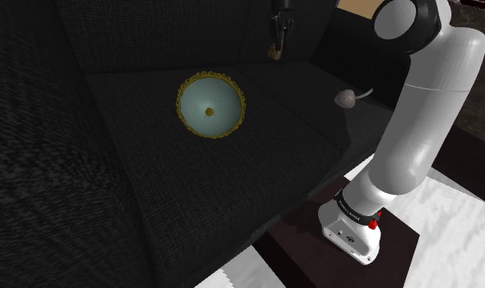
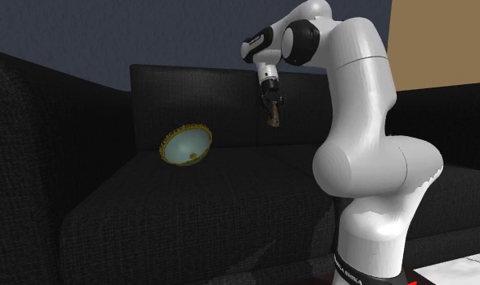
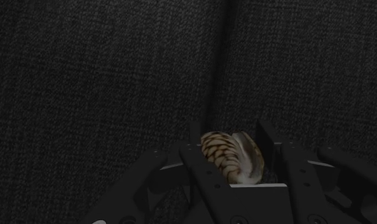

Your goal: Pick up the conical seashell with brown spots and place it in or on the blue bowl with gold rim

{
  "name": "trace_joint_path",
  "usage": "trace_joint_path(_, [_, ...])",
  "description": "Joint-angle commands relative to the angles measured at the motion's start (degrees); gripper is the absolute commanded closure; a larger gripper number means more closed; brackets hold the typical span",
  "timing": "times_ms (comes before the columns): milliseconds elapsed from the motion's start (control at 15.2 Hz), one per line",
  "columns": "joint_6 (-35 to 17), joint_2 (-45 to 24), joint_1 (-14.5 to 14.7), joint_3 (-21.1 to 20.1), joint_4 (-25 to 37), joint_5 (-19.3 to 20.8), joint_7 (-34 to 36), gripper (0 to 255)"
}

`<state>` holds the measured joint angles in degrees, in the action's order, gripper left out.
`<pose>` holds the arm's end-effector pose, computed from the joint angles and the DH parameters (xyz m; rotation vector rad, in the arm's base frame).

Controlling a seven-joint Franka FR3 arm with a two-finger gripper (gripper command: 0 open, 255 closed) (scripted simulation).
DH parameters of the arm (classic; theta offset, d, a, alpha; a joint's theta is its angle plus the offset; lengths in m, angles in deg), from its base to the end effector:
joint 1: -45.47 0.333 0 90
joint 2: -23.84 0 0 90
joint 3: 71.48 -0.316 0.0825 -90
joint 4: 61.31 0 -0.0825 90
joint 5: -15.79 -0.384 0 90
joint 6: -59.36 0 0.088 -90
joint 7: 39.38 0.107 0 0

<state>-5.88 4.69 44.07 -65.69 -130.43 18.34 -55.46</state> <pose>0.5976 -0.0702 0.5668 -3.0640 -0.2203 0.6344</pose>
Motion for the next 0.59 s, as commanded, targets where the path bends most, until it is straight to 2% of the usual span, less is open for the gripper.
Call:
trace_joint_path(0, [2.11, -0.74, -0.11, 0.05, 2.84, 0.01, -0.25, 255])
trace_joint_path(528, [11.25, -5.59, -0.57, 0.18, 16.85, -0.12, -1.09, 255])
